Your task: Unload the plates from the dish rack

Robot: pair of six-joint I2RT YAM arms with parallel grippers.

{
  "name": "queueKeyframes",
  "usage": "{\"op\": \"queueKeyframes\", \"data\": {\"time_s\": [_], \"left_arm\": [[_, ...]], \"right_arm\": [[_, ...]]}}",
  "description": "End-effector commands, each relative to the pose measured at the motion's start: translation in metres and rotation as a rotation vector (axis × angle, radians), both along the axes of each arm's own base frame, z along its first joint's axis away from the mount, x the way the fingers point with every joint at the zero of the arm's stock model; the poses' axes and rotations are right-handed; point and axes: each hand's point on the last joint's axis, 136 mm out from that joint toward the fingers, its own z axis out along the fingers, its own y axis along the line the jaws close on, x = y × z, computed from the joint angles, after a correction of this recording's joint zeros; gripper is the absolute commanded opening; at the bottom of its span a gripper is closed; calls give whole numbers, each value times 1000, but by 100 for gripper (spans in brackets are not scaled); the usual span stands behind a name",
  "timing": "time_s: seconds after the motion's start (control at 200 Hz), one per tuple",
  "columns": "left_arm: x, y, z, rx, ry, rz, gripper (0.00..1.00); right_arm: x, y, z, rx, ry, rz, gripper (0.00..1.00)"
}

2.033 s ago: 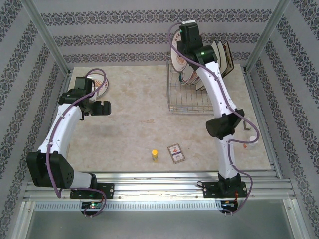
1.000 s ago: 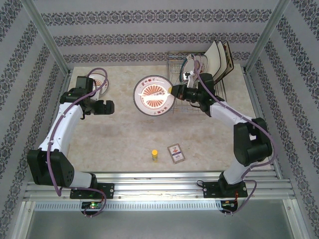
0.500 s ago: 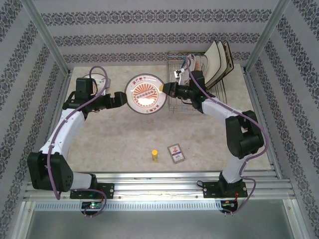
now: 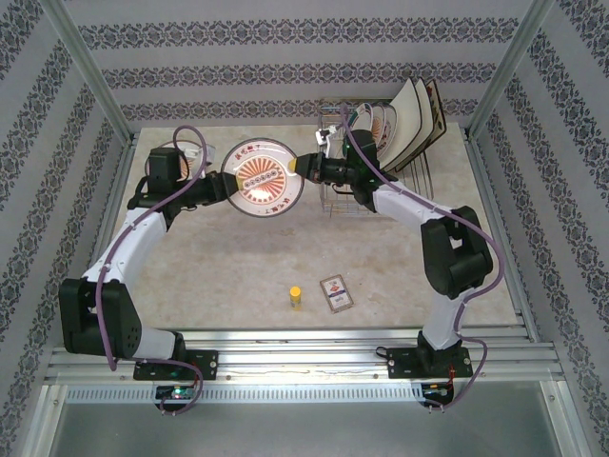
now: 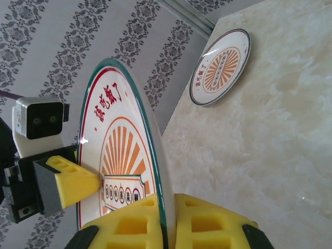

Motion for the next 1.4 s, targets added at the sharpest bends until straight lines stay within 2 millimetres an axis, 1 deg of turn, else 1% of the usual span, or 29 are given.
{"op": "queueKeyframes", "data": {"time_s": [0.0,0.01,0.13,0.18,0.24,0.245,0.275,0.295,0.315,0.355,0.365,0.375,0.39,0.425,0.445,0.5,0.54,0.555,0.57,0.595,0.695,0.749,0.814,0.904,0.989,1.094,1.164,1.304,1.399], "left_arm": [[2,-9,5,-16,-38,-39,1],[3,-9,5,-16,-37,-40,0],[6,-8,3,-18,-37,-27,0],[9,-5,2,-10,-41,-3,0],[13,-1,1,1,-45,25,0],[13,-1,1,3,-46,28,0],[15,2,2,6,-49,44,0],[17,4,3,8,-53,60,0],[18,7,4,9,-57,73,0],[22,14,6,5,-63,107,0],[23,16,7,3,-64,116,0],[24,18,7,1,-66,125,0],[26,21,8,-3,-68,139,0],[29,29,10,-15,-71,173,0],[32,35,10,-22,-72,196,0],[38,52,14,-48,-85,261,0],[42,66,15,-69,-88,312,0],[44,70,15,-76,-91,326,0],[45,75,15,-85,-91,342,0],[47,82,17,-99,-95,368,0],[52,111,15,-145,-99,471,0],[54,126,14,-164,-102,525,0],[56,143,8,-170,-96,591,0],[60,162,2,-176,-90,654,0],[65,175,-5,-181,-78,693,0],[72,196,-13,-187,-75,755,0],[77,212,-20,-191,-69,791,0],[95,244,-35,-226,-49,839,0],[109,256,-46,-237,-34,848,0]], "right_arm": [[3,7,37,56,-91,27,0],[3,7,37,56,-91,27,0],[5,8,36,38,-94,25,1],[6,7,35,24,-93,19,20],[8,4,35,-6,-96,9,52],[7,4,35,-11,-94,10,53],[9,1,33,-39,-90,-4,69],[9,-2,33,-57,-86,-12,77],[11,-6,30,-83,-84,-29,83],[14,-15,30,-132,-81,-62,92],[15,-18,29,-147,-79,-71,95],[15,-21,28,-161,-76,-79,97],[17,-25,30,-180,-82,-94,98],[17,-38,24,-251,-62,-127,98],[20,-47,25,-298,-72,-163,98],[18,-73,17,-461,-55,-233,98],[18,-93,19,-574,-67,-292,98],[16,-103,16,-628,-59,-310,98],[16,-111,18,-674,-68,-332,98],[11,-126,14,-762,-56,-357,98],[-3,-180,22,-1012,-73,-463,98],[-15,-205,26,-1091,-55,-496,98],[-29,-232,27,-1183,-32,-524,98],[-48,-263,21,-1256,37,-530,98],[-60,-282,14,-1259,79,-544,98],[-71,-294,3,-1238,110,-549,98],[-76,-295,-3,-1225,120,-538,98],[-81,-297,-10,-1225,128,-527,98],[-82,-298,-10,-1226,128,-525,98]]}}
